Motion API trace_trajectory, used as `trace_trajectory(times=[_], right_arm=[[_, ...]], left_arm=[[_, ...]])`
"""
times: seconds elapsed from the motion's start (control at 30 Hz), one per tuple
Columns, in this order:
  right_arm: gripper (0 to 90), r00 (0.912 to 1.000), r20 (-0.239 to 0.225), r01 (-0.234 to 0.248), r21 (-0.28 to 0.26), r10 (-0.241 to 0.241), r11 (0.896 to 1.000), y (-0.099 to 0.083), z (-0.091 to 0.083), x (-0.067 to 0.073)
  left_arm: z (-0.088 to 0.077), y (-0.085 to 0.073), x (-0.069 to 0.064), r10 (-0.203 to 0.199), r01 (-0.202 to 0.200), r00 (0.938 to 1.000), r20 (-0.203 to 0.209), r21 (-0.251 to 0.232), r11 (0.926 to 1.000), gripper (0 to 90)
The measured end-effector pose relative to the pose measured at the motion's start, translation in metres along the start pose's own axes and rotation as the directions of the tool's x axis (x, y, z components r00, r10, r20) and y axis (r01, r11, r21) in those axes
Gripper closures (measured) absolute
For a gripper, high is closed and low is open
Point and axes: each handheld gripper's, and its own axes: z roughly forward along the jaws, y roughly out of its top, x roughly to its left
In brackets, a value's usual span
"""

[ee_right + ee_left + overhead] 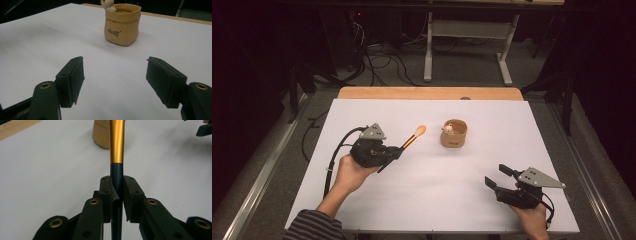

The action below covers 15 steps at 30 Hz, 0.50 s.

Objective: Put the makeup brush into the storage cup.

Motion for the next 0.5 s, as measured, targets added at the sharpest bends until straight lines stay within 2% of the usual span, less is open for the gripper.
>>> trace_trajectory(times=[0.27,0.5], right_arm=[[32.1,1.0000,0.001,-0.001,0.001,0.001,1.000,0.000,0.000,0.000],[32.2,1.0000,0.000,0.000,0.000,0.000,1.000,0.000,0.000,0.000]], left_arm=[[-0.004,-0.011,-0.009,-0.005,0.006,0.9999,0.013,-0.039,0.9992,78.4],[-0.006,-0.018,-0.021,0.008,-0.006,0.9996,0.028,-0.068,0.9977,78.4]])
